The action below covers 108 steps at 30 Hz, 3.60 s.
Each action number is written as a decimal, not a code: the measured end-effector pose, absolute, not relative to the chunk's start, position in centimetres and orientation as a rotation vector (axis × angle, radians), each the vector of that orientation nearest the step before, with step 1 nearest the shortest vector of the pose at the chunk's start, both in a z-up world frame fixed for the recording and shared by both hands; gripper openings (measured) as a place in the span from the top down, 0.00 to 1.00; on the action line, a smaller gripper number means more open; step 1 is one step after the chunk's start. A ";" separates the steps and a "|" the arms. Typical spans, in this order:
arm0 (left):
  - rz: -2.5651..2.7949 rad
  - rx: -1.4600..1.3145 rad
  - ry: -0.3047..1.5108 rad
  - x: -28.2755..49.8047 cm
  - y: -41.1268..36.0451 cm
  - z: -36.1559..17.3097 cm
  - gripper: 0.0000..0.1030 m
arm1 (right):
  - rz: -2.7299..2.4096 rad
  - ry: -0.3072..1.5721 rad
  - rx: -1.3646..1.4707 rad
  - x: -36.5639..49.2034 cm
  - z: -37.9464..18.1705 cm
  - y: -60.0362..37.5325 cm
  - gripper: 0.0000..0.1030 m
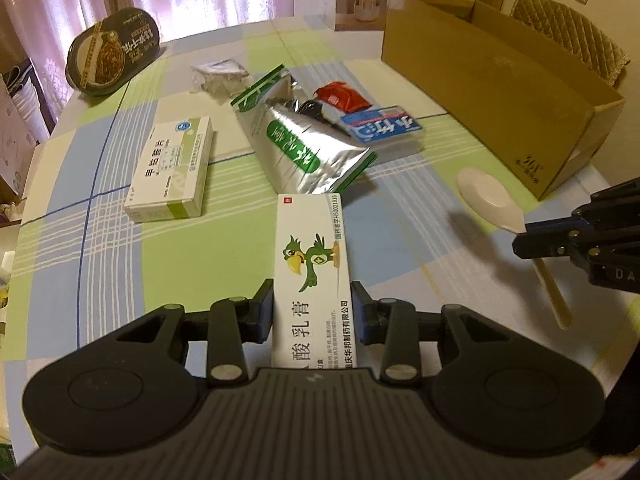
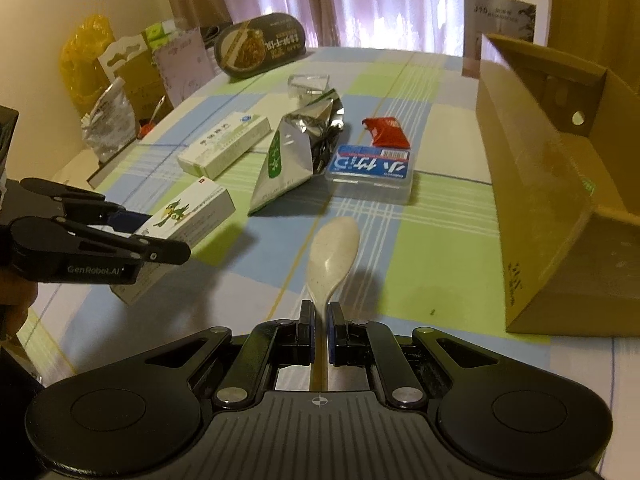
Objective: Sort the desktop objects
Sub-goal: 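Carry the spoon and white medicine box toward the cardboard box with both grippers, then open both grippers to drop the spoon and medicine box into the cardboard box, then return both grippers to the table toward the foil bag and blue box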
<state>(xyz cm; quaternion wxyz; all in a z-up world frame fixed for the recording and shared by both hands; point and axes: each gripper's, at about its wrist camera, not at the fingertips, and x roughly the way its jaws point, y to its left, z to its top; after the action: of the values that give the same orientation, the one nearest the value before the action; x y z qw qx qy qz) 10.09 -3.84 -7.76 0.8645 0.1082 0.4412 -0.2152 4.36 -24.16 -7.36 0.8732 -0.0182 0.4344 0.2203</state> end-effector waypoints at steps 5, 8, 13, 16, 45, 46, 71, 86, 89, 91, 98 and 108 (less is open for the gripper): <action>-0.469 0.234 0.900 9.2 -5.3 -6.3 0.68 | 0.445 0.876 -0.020 3.8 -5.9 -25.1 0.97; -0.483 0.235 0.887 8.7 -6.2 -5.5 0.68 | 0.436 0.856 -0.015 3.4 -4.9 -25.7 0.97; -0.506 0.239 0.866 8.0 -7.7 -4.2 0.68 | 0.418 0.821 -0.002 2.7 -3.4 -26.8 0.97; -0.514 0.247 0.853 7.6 -8.7 -3.4 0.68 | 0.407 0.800 0.005 2.3 -2.4 -27.6 0.97; -0.733 0.178 0.740 13.1 -27.2 3.7 0.68 | 0.209 0.623 0.150 10.8 5.7 -44.2 0.97; -0.739 0.172 0.745 13.6 -27.8 3.5 0.68 | 0.201 0.626 0.147 11.4 5.5 -44.7 0.97; -0.665 0.175 0.723 19.4 -30.5 0.7 0.59 | 0.162 0.720 0.123 16.6 0.6 -47.8 0.97; -0.640 0.159 0.698 17.8 -27.0 2.1 0.56 | 0.140 0.666 0.110 16.9 1.5 -47.3 0.62; -0.625 0.150 0.702 17.5 -25.8 1.8 0.56 | 0.142 0.657 0.122 16.3 1.7 -47.3 0.61; -0.615 0.145 0.705 17.3 -24.9 1.7 0.56 | 0.145 0.654 0.130 15.9 1.8 -47.1 0.61; -0.559 0.140 0.713 16.2 -20.7 1.6 0.51 | 0.174 0.632 0.158 13.8 2.9 -45.1 0.55; -0.414 0.179 0.747 14.3 -11.2 0.7 0.24 | 0.320 0.579 0.130 10.5 5.2 -37.7 0.15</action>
<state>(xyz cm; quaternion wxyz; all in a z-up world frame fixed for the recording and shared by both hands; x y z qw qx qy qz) 14.33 -11.23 0.71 0.9063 0.0865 0.3619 -0.2004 10.47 -37.71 5.24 0.9438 0.0639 0.2838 0.1568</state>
